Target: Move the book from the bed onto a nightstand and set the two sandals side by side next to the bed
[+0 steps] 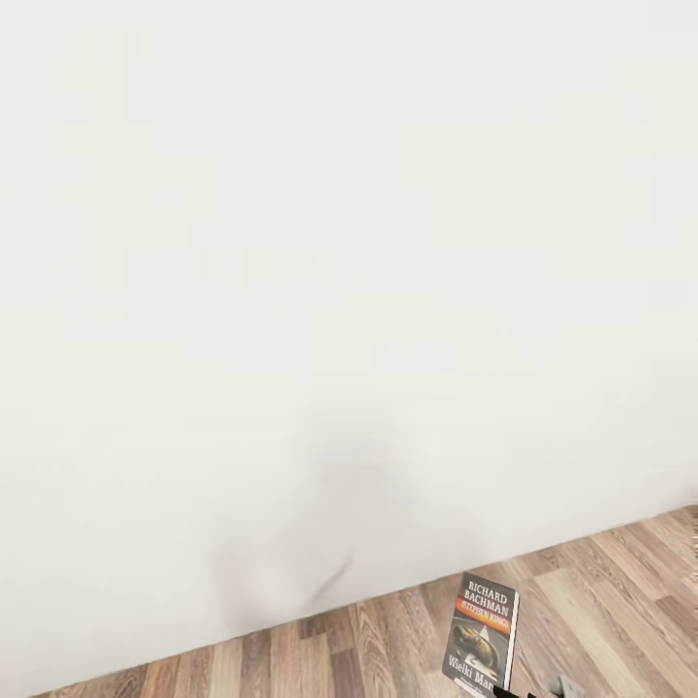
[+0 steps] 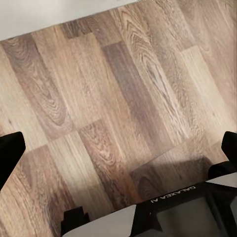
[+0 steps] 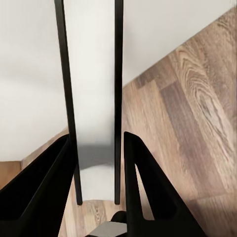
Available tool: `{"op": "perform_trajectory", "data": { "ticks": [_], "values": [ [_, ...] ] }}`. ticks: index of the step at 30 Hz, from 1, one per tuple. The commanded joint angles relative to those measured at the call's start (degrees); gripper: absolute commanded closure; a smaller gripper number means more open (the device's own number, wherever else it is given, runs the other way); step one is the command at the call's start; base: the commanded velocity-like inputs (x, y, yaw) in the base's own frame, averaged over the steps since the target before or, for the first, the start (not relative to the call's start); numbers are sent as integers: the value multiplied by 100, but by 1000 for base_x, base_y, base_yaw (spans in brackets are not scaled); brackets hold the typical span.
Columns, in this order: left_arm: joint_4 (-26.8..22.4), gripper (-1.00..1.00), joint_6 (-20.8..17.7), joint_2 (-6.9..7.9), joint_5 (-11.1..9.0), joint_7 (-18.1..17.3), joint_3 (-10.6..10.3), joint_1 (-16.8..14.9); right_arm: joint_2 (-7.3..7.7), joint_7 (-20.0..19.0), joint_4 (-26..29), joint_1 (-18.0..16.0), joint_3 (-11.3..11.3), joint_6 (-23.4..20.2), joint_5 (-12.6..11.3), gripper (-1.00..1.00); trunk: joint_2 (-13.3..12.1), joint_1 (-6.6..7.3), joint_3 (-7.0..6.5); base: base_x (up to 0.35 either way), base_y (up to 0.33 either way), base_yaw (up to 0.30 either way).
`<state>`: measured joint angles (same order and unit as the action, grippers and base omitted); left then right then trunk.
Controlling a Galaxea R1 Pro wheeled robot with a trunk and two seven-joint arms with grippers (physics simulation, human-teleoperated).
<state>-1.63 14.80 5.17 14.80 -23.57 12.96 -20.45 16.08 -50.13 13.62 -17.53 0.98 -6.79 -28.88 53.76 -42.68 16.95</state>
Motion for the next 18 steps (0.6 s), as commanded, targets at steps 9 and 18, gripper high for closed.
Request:
{"op": "perform_trajectory", "data": {
  "ticks": [9,18],
  "values": [
    [4,-100,22,2,58,-11,49,-3,0,-15,0,-5,16,-59,-39,100,4,-2,7,211,0,-198],
    [5,-100,23,2,58,-7,49,-3,0,-15,0,-5,16,-59,-39,100,4,-2,7,15,0,-194]
  ]
}}
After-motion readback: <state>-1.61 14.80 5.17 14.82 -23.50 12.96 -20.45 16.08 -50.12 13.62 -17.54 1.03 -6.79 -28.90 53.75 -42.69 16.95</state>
